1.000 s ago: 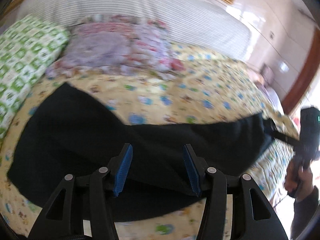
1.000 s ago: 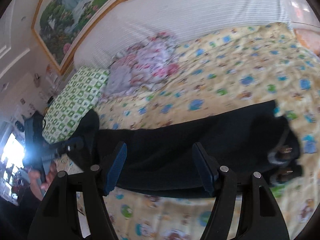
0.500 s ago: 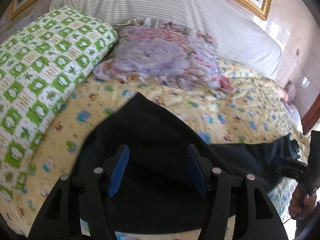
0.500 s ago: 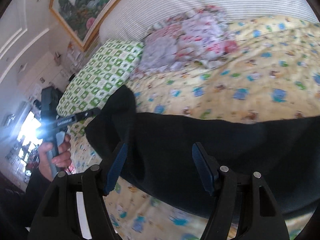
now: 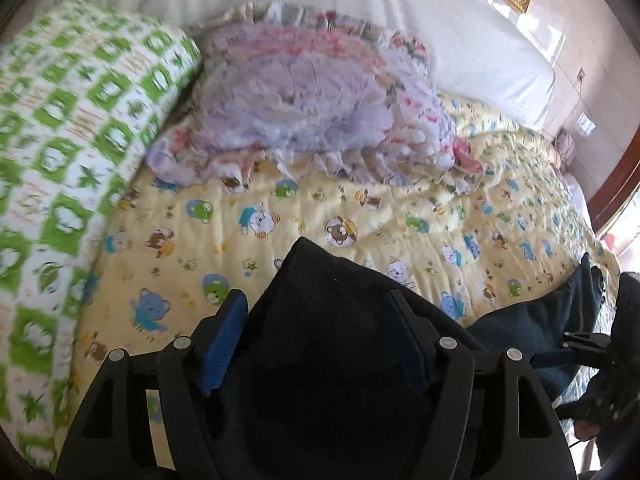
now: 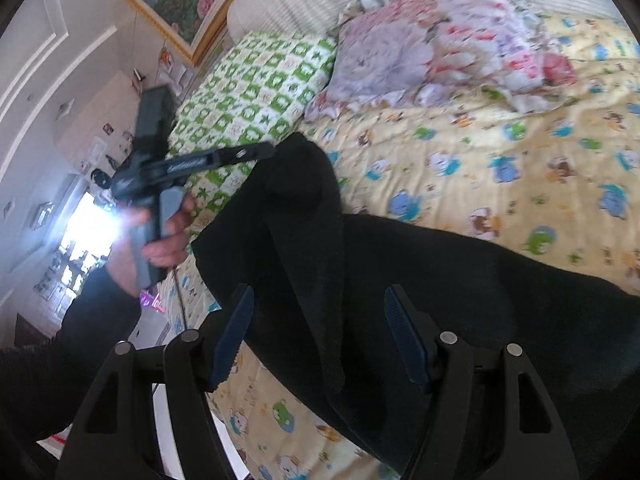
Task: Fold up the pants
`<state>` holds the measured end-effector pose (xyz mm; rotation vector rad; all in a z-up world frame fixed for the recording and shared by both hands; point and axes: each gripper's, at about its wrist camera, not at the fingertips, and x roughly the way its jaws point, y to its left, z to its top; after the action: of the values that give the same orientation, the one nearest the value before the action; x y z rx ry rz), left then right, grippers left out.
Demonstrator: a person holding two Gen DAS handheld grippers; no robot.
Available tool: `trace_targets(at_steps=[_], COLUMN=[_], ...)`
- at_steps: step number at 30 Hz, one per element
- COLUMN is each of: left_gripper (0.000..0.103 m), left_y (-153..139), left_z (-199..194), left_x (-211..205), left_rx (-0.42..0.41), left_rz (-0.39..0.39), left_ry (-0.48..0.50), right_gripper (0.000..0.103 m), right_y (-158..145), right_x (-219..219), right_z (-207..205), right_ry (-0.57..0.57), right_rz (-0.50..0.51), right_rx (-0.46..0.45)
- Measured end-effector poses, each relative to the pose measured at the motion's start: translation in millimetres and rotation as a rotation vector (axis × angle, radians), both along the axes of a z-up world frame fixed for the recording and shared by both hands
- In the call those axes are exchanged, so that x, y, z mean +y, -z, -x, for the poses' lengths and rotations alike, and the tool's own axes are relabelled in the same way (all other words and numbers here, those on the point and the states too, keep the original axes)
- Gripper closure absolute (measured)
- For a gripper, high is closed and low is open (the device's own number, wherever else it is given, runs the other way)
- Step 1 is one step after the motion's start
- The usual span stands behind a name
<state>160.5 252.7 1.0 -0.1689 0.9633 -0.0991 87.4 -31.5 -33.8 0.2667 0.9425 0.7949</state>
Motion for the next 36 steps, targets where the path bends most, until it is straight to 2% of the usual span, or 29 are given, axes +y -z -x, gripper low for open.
trace_targets(at_steps=[3,5,6,7,8,9,10,12,13,15,20,27,31,36], left_gripper=[0.032,0.035,0.043,0.058,0.066,0.078,0.088,0.094,0.095,0.097,0.099,0.1,0.1,0.1], left_y=[13.7,18.2,18.9,19.3,19.1,18.4,17.1,12.4,10.1,4.8,-14.5,-28.5,-16.7,13.3], left_z=[-11.4,-14.2,-14.4,-14.0,-12.6,-11.0,-8.4,0.8,5.1,16.0,54.2,120.6,150.9,178.9], left_x=[6.6,8.3,9.7,10.4,11.5,12.8,14.5,18.3,18.9,16.9,11.3,13.9,27.4,42.0], left_rx=[0.041,0.048,0.049,0.051,0.052,0.05,0.044,0.021,0.011,-0.01,-0.08,-0.169,-0.175,-0.144], left_rz=[0.042,0.059,0.062,0.067,0.076,0.083,0.09,0.115,0.122,0.12,0.106,0.11,0.165,0.238], left_ry=[0.016,0.026,0.028,0.028,0.028,0.026,0.022,0.017,0.016,0.021,0.008,-0.07,-0.136,-0.22], right_gripper=[0.034,0.034,0.034,0.034,0.034,0.037,0.04,0.069,0.074,0.095,0.096,0.096,0.096,0.096], right_y=[6.9,10.8,13.5,16.2,18.2,19.7,21.4,24.1,24.4,23.3,14.0,3.8,6.8,14.9], right_x=[11.7,15.6,17.4,18.9,19.5,19.5,19.5,20.9,22.0,25.7,28.8,40.7,47.2,55.3], right_z=[-3.9,-6.1,-8.0,-9.8,-10.7,-11.7,-12.9,-14.6,-14.6,-15.2,-2.9,26.4,36.9,46.0], right_ry=[-0.017,-0.02,-0.019,-0.017,-0.017,-0.018,-0.02,-0.035,-0.038,-0.042,-0.068,-0.163,-0.209,-0.252], right_rz=[0.025,0.029,0.033,0.038,0.037,0.034,0.027,0.002,0.003,0.016,0.01,0.043,0.051,0.074], right_rx=[0.015,0.025,0.03,0.035,0.039,0.046,0.056,0.074,0.075,0.062,0.009,-0.084,-0.099,-0.104])
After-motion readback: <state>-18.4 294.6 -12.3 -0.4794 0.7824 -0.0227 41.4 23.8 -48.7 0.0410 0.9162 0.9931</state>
